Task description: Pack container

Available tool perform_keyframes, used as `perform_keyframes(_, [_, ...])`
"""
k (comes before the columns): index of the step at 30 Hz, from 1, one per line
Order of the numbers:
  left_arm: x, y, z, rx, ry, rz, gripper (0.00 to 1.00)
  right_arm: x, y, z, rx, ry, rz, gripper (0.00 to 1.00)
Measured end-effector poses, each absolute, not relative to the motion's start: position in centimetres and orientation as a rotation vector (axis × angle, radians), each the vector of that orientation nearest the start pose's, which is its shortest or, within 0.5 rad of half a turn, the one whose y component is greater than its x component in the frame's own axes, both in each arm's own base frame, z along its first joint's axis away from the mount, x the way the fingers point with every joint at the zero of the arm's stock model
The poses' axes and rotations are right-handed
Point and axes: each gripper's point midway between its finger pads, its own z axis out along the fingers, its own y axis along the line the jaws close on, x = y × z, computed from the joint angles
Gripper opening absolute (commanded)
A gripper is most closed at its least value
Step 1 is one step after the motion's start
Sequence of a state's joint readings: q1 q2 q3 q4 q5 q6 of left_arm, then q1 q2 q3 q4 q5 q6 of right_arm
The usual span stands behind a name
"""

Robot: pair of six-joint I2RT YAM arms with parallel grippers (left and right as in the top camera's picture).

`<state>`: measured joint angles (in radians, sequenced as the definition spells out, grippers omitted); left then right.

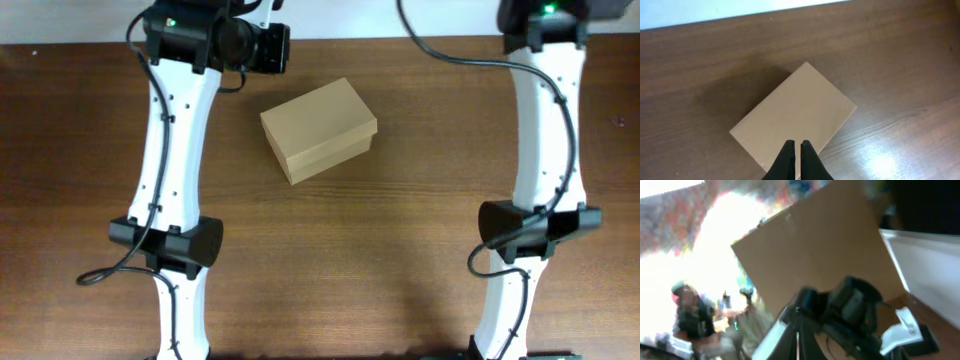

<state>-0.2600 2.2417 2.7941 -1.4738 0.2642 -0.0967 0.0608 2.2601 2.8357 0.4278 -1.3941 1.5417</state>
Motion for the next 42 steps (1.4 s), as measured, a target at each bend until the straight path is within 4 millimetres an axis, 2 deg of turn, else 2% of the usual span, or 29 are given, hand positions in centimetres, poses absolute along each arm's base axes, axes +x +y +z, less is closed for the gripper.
perform_keyframes(3, [47.7, -17.1, 31.2, 0.311, 2.483, -0.467, 0.05, 41.9, 19.2, 59.1, -0.594, 1.569, 1.706, 0.04])
perform_keyframes(6, [47.7, -17.0, 31.3, 0.309, 2.482, -0.457, 0.06, 43.5, 18.8, 57.3, -0.440, 1.659, 1.648, 0.04])
perform_keyframes(9, [47.7, -16.6, 31.1, 0.299, 2.494, -0.428, 0.06, 44.8, 18.4, 55.1, -0.379, 1.717, 1.551, 0.04])
perform_keyframes(12, [47.2, -15.8, 30.4, 0.281, 2.532, -0.375, 0.06, 45.7, 18.0, 52.1, -0.304, 1.821, 1.464, 0.04])
perform_keyframes(17, [46.9, -15.1, 30.0, 0.270, 2.559, -0.325, 0.06, 46.6, 17.4, 45.2, -0.171, 2.072, 1.201, 0.04])
perform_keyframes(20, [46.5, -14.6, 29.5, 0.262, 2.589, -0.293, 0.05, 46.5, 17.8, 42.1, -0.185, 2.178, 1.005, 0.04])
perform_keyframes(25, [46.1, -13.8, 29.1, 0.248, 2.616, -0.240, 0.05, 45.9, 18.9, 38.2, -0.234, 2.314, 0.735, 0.04])
perform_keyframes(29, [46.1, -13.4, 28.6, 0.241, 2.633, -0.212, 0.05, 45.9, 19.0, 33.5, -0.252, 2.466, 0.583, 0.04])
perform_keyframes(34, [46.3, -13.0, 26.2, 0.230, 2.698, -0.163, 0.05, 45.8, 17.9, 26.4, -0.244, 2.689, 0.458, 0.04])
perform_keyframes(38, [46.7, -12.7, 23.3, 0.226, 2.759, -0.119, 0.05, 45.8, 17.5, 22.3, -0.250, 2.785, 0.410, 0.04])
perform_keyframes(42, [46.0, -12.3, 19.2, 0.232, 2.865, -0.084, 0.06, 45.5, 17.3, 18.6, -0.247, 2.867, 0.383, 0.04])
